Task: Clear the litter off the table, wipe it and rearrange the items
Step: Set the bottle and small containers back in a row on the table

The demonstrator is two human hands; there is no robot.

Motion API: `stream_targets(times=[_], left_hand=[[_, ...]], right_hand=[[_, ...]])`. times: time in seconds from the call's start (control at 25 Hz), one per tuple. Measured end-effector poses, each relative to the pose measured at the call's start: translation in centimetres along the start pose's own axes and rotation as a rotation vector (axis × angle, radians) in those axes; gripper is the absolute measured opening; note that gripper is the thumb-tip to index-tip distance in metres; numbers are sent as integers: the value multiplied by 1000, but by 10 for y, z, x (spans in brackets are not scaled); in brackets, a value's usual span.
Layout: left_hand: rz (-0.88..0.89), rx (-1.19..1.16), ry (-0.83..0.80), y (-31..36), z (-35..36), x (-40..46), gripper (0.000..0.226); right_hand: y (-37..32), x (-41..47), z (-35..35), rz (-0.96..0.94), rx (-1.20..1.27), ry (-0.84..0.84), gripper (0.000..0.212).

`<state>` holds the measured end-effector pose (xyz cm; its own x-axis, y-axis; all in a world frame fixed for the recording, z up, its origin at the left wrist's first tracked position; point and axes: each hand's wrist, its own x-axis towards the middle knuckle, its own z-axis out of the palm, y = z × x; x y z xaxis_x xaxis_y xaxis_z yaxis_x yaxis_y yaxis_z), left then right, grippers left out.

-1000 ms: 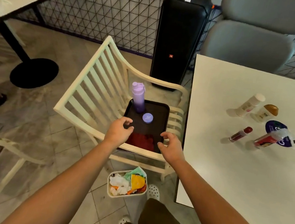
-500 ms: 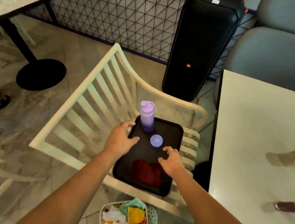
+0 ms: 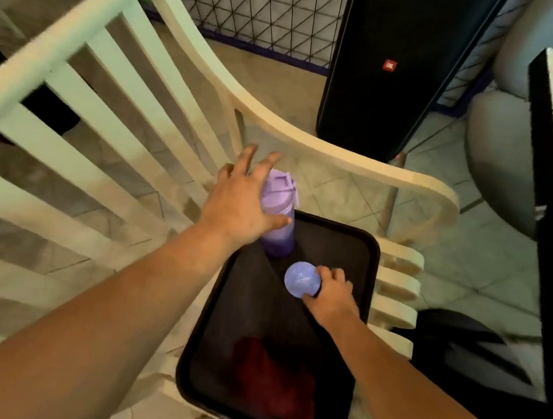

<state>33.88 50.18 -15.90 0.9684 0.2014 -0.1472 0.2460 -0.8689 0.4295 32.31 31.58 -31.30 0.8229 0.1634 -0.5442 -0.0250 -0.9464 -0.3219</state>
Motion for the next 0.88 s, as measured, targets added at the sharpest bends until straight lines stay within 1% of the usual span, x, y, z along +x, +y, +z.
stream_targets(times=[0.12,0.2,0.28,0.36,0.44,0.52,0.64,0.76,0.88], left_hand=[[12,34,-71,-2,19,22,98],[23,46,-50,-5,27,29,92],[24,48,0,-6,29,31,83],[19,49,39,-7,31,30,75],[2,20,54,-7,34,22,71],[3,-17,37,-8,37,8,72],[-7,-41,12,-10,30,-14,74],[0,-22,57,-3,2,-47,72],[3,-22,127,22,-54,-97,71]], right_hand=[[1,27,25,-21,-75,-35,82],[0,38,37,-44,-136,-90,93],[1,45,41,-76,-225,-115,99],[2,53,42,-100,-262,-100,99],[2,55,42,-96,-222,-92,94],[-1,44,44,-24,-143,-81,91],[-11,11,41,103,-7,-20,89],[-30,-33,15,107,36,71,86],[-57,-97,-31,49,93,142,86]])
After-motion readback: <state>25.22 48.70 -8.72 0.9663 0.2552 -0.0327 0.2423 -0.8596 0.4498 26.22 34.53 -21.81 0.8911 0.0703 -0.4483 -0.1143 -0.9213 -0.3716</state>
